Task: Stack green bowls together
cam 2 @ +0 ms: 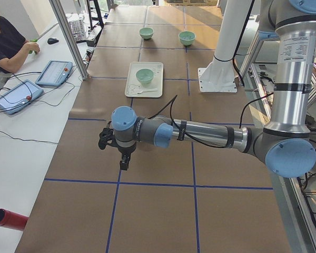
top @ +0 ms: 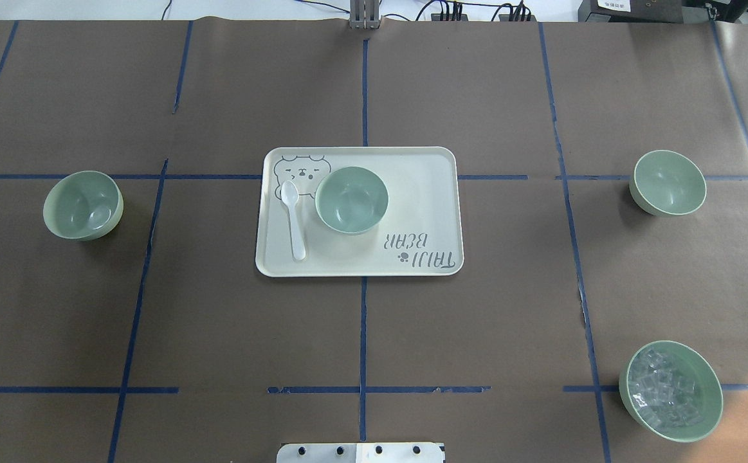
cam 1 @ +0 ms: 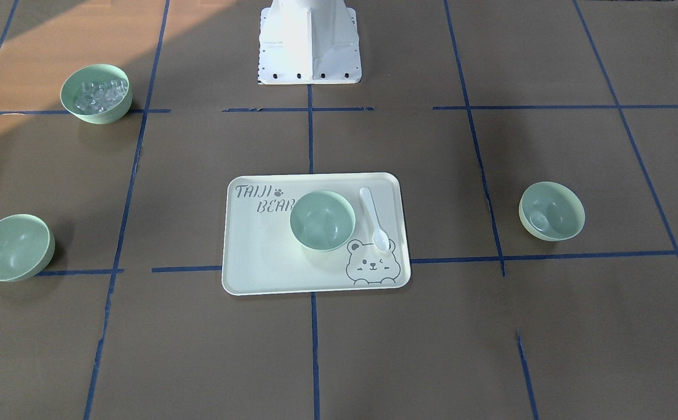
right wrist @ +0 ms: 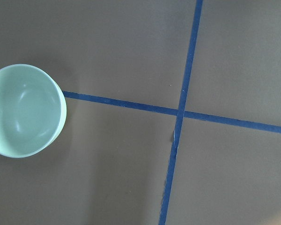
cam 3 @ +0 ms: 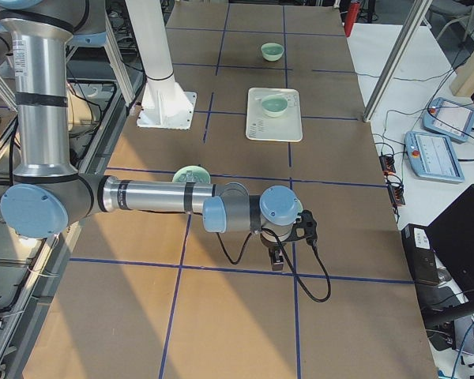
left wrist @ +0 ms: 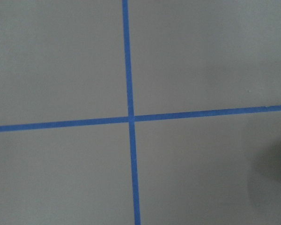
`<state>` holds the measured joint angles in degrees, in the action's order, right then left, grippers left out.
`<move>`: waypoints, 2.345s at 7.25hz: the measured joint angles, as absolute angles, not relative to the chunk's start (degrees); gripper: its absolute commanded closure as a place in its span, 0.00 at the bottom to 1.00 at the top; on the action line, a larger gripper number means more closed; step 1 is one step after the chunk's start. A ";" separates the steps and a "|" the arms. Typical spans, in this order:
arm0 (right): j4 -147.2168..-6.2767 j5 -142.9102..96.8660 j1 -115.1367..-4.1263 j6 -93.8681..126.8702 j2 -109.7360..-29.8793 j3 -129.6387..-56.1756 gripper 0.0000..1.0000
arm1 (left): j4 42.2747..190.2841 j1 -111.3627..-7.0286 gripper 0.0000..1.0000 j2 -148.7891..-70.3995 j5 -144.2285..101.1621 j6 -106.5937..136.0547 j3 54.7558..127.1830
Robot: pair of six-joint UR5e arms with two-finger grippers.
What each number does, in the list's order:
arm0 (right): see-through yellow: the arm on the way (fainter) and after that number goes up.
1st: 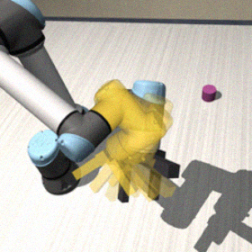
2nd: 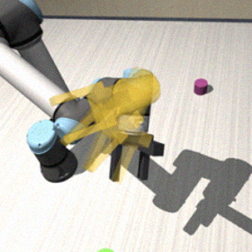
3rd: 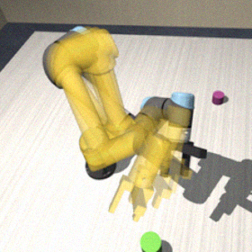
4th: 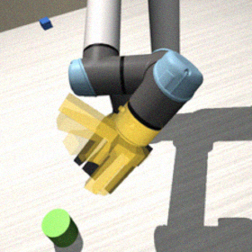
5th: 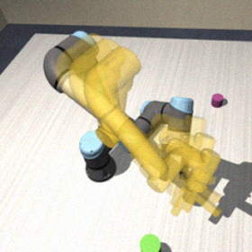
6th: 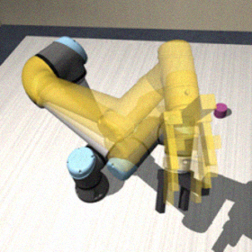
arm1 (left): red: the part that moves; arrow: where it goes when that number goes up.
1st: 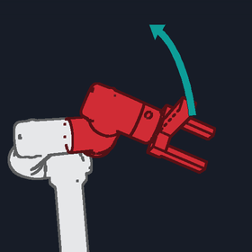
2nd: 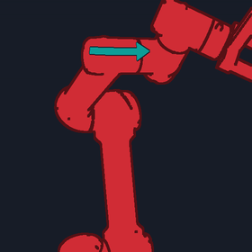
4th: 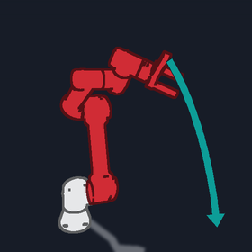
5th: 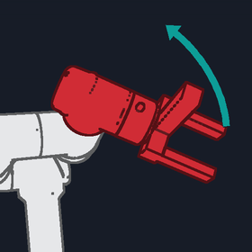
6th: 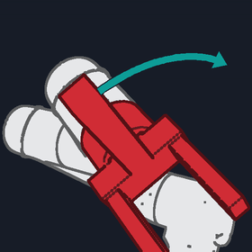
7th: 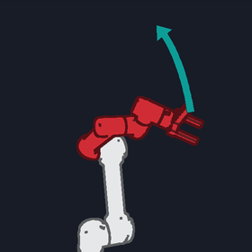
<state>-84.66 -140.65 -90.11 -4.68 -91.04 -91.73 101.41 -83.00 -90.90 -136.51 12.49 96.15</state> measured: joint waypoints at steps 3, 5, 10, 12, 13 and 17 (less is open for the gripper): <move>-84.68 -140.73 -89.93 -4.65 -88.91 -91.78 0.00 | 119.35 -70.66 0.00 -90.45 -135.51 39.03 96.00; -84.64 -140.63 -89.01 -3.42 -87.87 -91.69 0.00 | 123.55 -64.23 0.02 -90.67 -130.36 47.73 95.44; -75.21 -140.60 -82.45 16.14 -87.05 -92.02 0.00 | 132.05 -56.58 0.30 -93.34 -122.96 56.13 87.77; -74.76 -140.60 -81.10 17.26 -86.89 -92.16 0.00 | 132.91 -55.77 0.57 -93.36 -122.81 56.24 86.92; -74.72 -140.55 -80.53 17.41 -86.86 -92.15 0.00 | 133.01 -55.50 0.78 -93.33 -122.79 56.23 86.72; -74.75 -138.21 -77.76 17.49 -86.85 -91.03 0.00 | 132.19 -55.78 1.00 -91.68 -124.53 56.32 90.61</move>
